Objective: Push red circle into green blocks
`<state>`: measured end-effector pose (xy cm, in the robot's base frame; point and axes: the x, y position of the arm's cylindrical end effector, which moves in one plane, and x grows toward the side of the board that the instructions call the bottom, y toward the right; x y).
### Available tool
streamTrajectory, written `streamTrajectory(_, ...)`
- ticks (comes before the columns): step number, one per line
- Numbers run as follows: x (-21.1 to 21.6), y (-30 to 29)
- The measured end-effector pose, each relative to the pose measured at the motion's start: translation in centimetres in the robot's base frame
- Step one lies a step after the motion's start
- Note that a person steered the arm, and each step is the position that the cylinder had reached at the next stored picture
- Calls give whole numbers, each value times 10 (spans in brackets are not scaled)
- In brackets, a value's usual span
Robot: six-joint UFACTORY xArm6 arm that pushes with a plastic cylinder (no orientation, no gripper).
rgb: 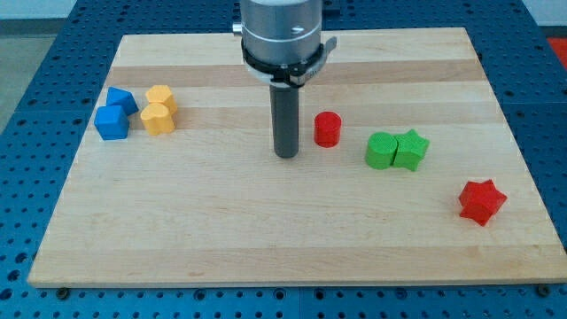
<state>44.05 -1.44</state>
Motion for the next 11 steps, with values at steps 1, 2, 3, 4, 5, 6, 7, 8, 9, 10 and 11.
streamTrajectory(1,-25,0)
streamTrajectory(2,-37,7)
streamTrajectory(3,-37,16)
streamTrajectory(4,-32,26)
streamTrajectory(5,-29,43)
streamTrajectory(6,-29,67)
streamTrajectory(7,-29,85)
streamTrajectory(8,-24,99)
streamTrajectory(9,-14,103)
streamTrajectory(10,-3,103)
streamTrajectory(11,-8,107)
